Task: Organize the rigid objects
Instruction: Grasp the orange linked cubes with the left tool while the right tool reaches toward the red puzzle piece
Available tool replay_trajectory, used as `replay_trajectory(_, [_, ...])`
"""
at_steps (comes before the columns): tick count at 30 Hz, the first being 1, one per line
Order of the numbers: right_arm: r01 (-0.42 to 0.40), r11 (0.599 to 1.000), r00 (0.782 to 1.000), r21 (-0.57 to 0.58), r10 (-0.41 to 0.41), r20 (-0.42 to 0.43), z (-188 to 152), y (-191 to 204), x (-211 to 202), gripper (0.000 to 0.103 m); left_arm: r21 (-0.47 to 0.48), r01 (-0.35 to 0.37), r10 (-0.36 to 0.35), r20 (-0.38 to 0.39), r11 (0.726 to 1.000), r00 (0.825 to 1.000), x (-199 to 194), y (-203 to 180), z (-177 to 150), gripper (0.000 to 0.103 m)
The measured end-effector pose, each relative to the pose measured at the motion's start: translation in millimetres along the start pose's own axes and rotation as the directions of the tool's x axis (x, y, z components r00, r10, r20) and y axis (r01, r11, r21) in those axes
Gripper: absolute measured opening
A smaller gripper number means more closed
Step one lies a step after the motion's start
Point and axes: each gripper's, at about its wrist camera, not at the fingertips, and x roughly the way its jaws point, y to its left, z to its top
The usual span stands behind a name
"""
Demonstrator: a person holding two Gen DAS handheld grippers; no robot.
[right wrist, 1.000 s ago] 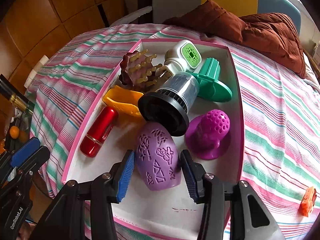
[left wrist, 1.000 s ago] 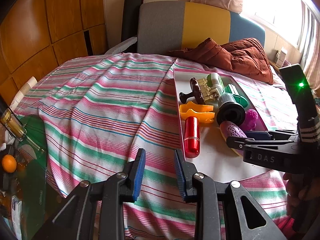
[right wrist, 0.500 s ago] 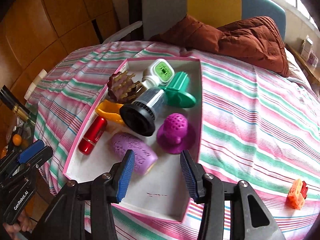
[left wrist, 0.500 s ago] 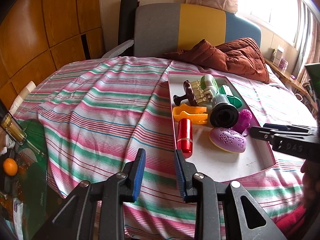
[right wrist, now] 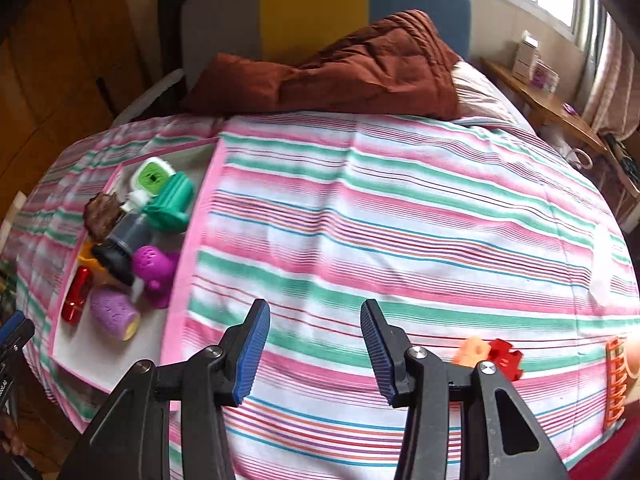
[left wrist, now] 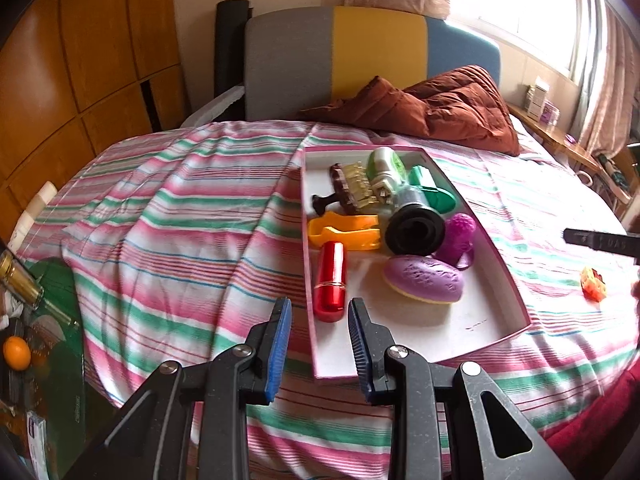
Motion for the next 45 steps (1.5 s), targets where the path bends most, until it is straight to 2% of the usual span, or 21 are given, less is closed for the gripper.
replay_trajectory(5, [0.098, 0.985, 0.995, 0.14, -0.099, 0.005, -1.4, -69.4, -7.2, 0.047, 0.047, 0.028, -0.028, 0.001, 0.998, 1.0, 0.9, -20.1, 5.7, 0.03])
replay_trajectory(9, [0.154, 0.947, 0.987, 0.28, -0.159, -0.004, -13.2, -123.2, -8.2, 0.047, 0.089, 0.049, -0.049, 0.006, 0.995, 0.999, 1.6, -39.4, 12.9, 0.03])
replay_trajectory(12, [0.094, 0.88, 0.995, 0.466, -0.097, -0.017, -22.4, -158.9, -6.4, 0.048, 0.123, 0.065, -0.066, 0.009, 0.99, 0.998, 2.6, -56.1, 19.0, 0.03])
replay_trajectory(15, [0.045, 0.831, 0.996, 0.555, -0.08, 0.039, -26.4, -171.9, -10.7, 0.047, 0.155, 0.084, -0.087, 0.013, 0.984, 0.996, 3.4, -73.3, 24.4, 0.03])
replay_trajectory(18, [-0.006, 0.814, 0.998, 0.58, -0.034, 0.058, -26.8, -175.3, -10.5, 0.047, 0.195, 0.101, -0.104, 0.005, 0.976, 0.995, 6.8, -92.2, 27.8, 0.03])
replay_trajectory(20, [-0.019, 0.814, 0.996, 0.581, -0.034, 0.081, -26.9, -174.8, -14.4, 0.048, 0.216, 0.114, -0.117, -0.003, 0.97, 0.993, 9.9, -105.1, 29.3, 0.035])
replay_trajectory(22, [-0.044, 0.804, 0.993, 0.593, -0.029, 0.113, -28.1, -176.8, -19.4, 0.047, 0.24, 0.131, -0.132, -0.012, 0.962, 0.991, 13.7, -118.2, 30.8, 0.035])
replay_trajectory(29, [-0.131, 0.716, 0.98, 0.685, -0.01, 0.198, -37.7, -197.1, -30.5, 0.047, 0.334, 0.224, -0.211, -0.073, 0.915, 0.975, 30.2, -174.7, 32.4, 0.035])
replay_trajectory(33, [-0.146, 0.705, 0.977, 0.694, -0.006, 0.212, -38.5, -199.6, -32.7, 0.047, 0.385, 0.307, -0.284, -0.117, 0.87, 0.952, 35.7, -211.1, 31.9, 0.035])
replay_trajectory(34, [-0.149, 0.705, 0.977, 0.693, -0.005, 0.215, -38.6, -199.6, -33.0, 0.048, 0.398, 0.334, -0.309, -0.129, 0.854, 0.942, 36.4, -221.6, 31.2, 0.038])
replay_trajectory(35, [-0.152, 0.704, 0.976, 0.693, -0.005, 0.219, -38.7, -199.7, -33.7, 0.048, 0.409, 0.364, -0.334, -0.145, 0.837, 0.931, 36.9, -231.9, 30.3, 0.046])
replay_trajectory(37, [-0.158, 0.699, 0.973, 0.698, -0.011, 0.232, -40.3, -201.0, -36.2, 0.047, 0.422, 0.43, -0.39, -0.182, 0.798, 0.903, 39.4, -252.6, 29.2, 0.053])
replay_trajectory(43, [-0.2, 0.649, 0.957, 0.734, -0.03, 0.287, -49.6, -211.2, -46.3, 0.047, 0.491, 0.537, -0.472, -0.262, 0.686, 0.842, 46.0, -314.2, 20.8, 0.06])
replay_trajectory(45, [-0.211, 0.634, 0.953, 0.744, -0.036, 0.301, -51.5, -214.1, -48.4, 0.047, 0.498, 0.566, -0.485, -0.295, 0.658, 0.823, 50.4, -333.9, 17.2, 0.06])
